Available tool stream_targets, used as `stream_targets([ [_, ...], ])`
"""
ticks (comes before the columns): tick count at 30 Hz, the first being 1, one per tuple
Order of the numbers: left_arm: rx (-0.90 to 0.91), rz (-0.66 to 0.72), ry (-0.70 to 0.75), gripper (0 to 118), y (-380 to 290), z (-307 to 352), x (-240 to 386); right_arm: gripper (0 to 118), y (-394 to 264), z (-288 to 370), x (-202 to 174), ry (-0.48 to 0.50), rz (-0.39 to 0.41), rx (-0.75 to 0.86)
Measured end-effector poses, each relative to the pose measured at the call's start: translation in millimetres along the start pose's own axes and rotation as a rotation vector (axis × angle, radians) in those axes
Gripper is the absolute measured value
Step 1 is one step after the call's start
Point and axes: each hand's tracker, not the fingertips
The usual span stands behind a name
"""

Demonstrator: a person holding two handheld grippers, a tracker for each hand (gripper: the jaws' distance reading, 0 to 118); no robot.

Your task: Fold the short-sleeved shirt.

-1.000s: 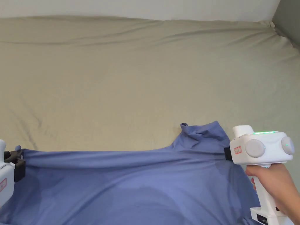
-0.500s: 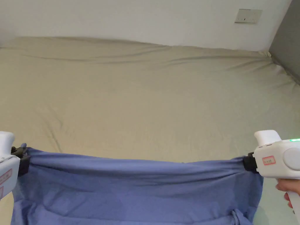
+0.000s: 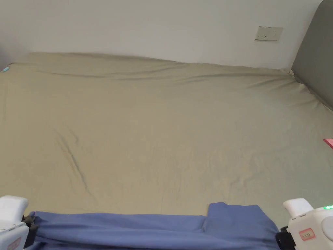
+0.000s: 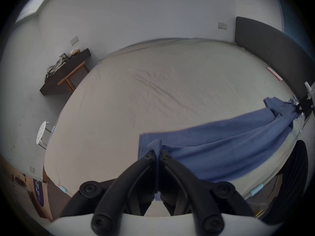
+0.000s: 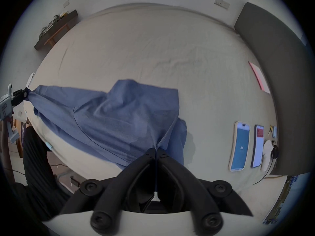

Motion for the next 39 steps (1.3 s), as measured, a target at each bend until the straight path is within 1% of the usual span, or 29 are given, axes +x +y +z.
stream_targets([
  [9,-0.135,-0.052,-0.019,0,-25.8,-24.4,5.4,3,-20.8,-37.7,-1.0,0.020,0.010,-0.145],
  [18,-0.268,-0.089,-0.059,0,-38.9,-57.7,5.2,3,-16.9,-77.7,-6.4,0.005,0.025,-0.234],
  [21,-0.285,-0.095,-0.066,0,-39.6,-65.2,8.5,4,-13.1,-83.0,-6.4,0.004,0.006,-0.252],
  [22,-0.284,-0.101,-0.064,2,-36.4,-63.6,9.8,4,-11.2,-78.9,-7.6,0.003,0.008,-0.257],
  [23,-0.285,-0.106,-0.062,7,-33.5,-62.8,10.4,7,-9.2,-75.0,-7.3,0.001,0.006,-0.259],
  [24,-0.283,-0.106,-0.058,14,-32.3,-63.9,7.9,18,-7.7,-70.4,-5.8,-0.003,0.001,-0.253],
  [25,-0.273,-0.101,-0.042,30,-30.1,-61.8,6.8,35,-5.4,-64.1,-4.3,-0.016,-0.001,-0.237],
  [26,-0.250,-0.091,-0.013,57,-26.2,-58.4,4.9,62,-1.6,-54.4,-5.1,-0.054,0.008,-0.209],
  [27,-0.239,-0.081,-0.005,100,-22.0,-54.7,2.6,96,2.9,-45.1,-4.3,-0.095,0.019,-0.168],
  [28,-0.210,-0.061,-0.021,116,-17.3,-49.0,-0.6,104,8.4,-32.3,-3.3,-0.141,0.024,-0.096],
  [29,-0.141,-0.035,-0.067,118,-9.9,-38.8,-3.5,104,15.5,-14.2,-3.7,-0.174,0.020,0.016],
  [30,-0.081,-0.008,-0.092,116,0.6,-27.5,-5.0,104,24.1,4.6,-6.0,-0.198,0.011,0.105],
  [31,-0.042,0.012,-0.086,116,10.3,-18.9,-5.3,104,31.0,21.9,-7.8,-0.204,-0.003,0.180],
  [34,0.167,0.045,-0.048,116,46.1,22.9,0.1,104,50.8,80.5,-21.2,-0.194,-0.037,0.431],
  [39,0.605,0.208,0.012,117,91.3,103.0,12.8,104,60.4,164.6,-71.1,-0.266,-0.021,0.831],
])
